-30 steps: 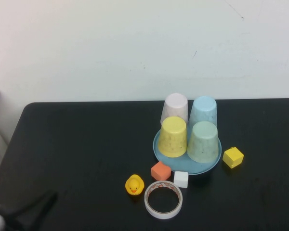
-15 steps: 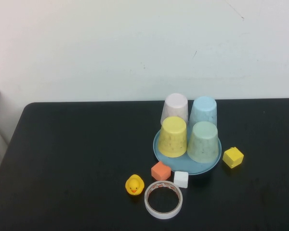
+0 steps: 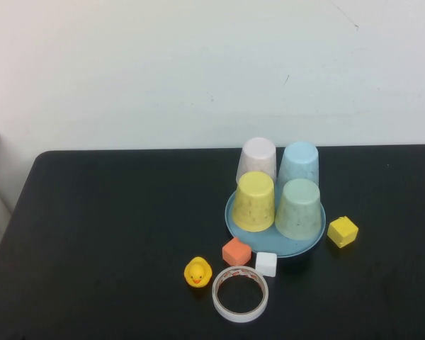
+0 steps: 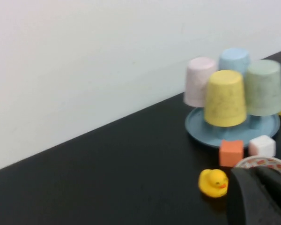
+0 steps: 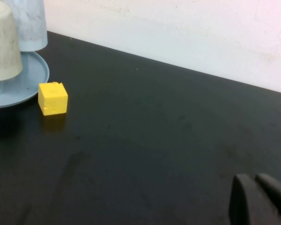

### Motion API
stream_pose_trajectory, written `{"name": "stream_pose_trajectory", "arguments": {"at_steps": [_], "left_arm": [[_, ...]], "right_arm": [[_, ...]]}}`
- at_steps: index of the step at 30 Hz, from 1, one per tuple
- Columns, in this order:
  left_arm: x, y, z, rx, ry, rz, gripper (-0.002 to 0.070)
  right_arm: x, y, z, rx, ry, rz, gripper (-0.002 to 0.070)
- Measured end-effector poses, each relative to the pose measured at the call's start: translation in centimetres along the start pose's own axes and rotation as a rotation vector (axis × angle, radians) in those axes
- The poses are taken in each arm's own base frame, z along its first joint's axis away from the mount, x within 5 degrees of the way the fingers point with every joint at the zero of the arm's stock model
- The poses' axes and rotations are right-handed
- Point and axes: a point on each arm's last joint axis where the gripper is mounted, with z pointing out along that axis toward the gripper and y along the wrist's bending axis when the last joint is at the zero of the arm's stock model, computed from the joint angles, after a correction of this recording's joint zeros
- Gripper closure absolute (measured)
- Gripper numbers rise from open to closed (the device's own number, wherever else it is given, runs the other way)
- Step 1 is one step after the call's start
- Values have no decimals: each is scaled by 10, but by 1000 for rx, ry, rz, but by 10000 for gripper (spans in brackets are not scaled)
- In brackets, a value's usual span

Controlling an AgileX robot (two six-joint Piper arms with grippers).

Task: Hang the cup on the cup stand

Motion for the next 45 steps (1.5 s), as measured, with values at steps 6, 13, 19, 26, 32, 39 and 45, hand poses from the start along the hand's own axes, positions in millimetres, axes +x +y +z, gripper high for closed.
{"name": "stream_pose_trajectory", "arguments": {"at_steps": [6,13,19,26,32,39,45], "left_arm": [[-2,-12,2,47,-99,117,676],[3,-1,5,-180,-263,-28,676],[9,8,4,-360,-185,-21,676],[30,15,2,-521,27,-150,676],[36,13,2,-499,103,-116,676],[40,9,3,-423,161,-105,676],[40,8,4,-413,154,-144,676]], "right_arm": [[0,0,0,0,0,0,678],[0,0,0,0,0,0,678],[0,0,0,0,0,0,678],[0,0,0,-1,0,2,678],[0,0,0,-1,0,2,678],[0,0,0,-1,0,2,678],[0,0,0,-1,0,2,678]]}}
